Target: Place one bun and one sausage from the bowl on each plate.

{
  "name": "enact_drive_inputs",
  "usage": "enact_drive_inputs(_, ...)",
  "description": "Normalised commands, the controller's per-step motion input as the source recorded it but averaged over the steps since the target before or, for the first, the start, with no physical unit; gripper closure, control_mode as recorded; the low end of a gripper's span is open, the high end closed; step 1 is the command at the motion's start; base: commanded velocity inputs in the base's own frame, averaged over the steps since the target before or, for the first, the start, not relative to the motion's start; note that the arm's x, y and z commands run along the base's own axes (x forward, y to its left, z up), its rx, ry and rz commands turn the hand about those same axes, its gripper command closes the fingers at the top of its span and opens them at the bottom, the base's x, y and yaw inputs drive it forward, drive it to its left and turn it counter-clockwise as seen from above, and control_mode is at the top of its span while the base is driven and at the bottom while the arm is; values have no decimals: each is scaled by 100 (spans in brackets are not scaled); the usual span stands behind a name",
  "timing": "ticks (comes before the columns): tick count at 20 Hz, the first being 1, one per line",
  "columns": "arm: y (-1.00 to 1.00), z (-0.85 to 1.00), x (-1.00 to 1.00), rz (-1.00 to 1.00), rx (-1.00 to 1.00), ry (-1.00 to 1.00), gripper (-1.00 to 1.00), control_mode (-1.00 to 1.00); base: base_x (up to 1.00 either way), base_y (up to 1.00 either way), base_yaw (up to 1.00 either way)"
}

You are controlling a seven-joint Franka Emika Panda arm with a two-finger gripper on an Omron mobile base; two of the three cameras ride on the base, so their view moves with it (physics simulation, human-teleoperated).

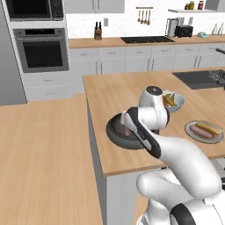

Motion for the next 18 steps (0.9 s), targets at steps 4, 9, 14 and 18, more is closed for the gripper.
enact_drive_inputs(4, 6, -30, 75, 0, 0, 12, -100, -100, 0, 0, 0)
enact_drive_inputs(9, 1, -50, 58, 1, 4, 8, -100, -100, 0, 0, 0)
enact_drive_inputs(14, 13, -49, 3, 3, 0, 0, -100, -100, 0, 0, 0)
enact_drive_inputs(18, 22, -68, 10, 7, 0, 0, -100, -100, 0, 0, 0)
